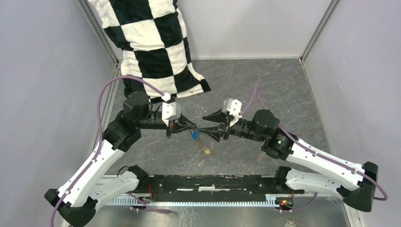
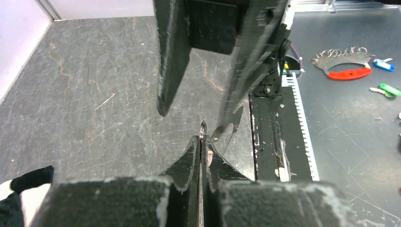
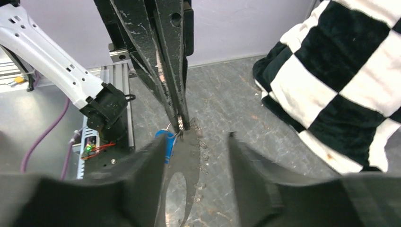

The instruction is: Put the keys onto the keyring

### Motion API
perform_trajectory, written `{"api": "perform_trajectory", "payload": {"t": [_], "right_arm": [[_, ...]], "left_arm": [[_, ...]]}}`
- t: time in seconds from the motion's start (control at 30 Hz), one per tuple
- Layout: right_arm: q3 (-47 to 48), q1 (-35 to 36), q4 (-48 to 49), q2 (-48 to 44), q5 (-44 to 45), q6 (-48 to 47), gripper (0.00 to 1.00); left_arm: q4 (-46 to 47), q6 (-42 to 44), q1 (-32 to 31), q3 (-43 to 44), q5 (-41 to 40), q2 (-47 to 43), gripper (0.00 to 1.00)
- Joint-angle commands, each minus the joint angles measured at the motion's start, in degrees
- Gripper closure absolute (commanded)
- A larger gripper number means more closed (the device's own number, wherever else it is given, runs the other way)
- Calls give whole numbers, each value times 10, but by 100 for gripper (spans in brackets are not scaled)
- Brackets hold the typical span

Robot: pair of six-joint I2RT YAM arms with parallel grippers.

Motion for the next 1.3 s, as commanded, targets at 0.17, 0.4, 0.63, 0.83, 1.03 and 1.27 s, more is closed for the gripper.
{"api": "perform_trajectory", "payload": {"t": [0.17,0.4,0.63,0.83,1.03,1.27], "right_arm": [[31,-5,-73,-32,-23,-4,9],[7,-5,-97,-15,-16,9,16],[-10,-5,-80,11,27,6,60],[-18,-6,-51,-2,18,11,100],[-15,-6,-61,-8,2,11,100],[3,-6,-69,12,-23,8,99]], "left_arm": [[43,-31,-2,8,-87,-8,98],[59,-44,-2,7,-82,-10,98],[62,-55,-2,7,-58,-16,98],[23,-19,-1,8,-59,-15,47],[-33,72,-1,-26,-94,-28,15],[3,85,-2,-69,-97,-37,20]]}}
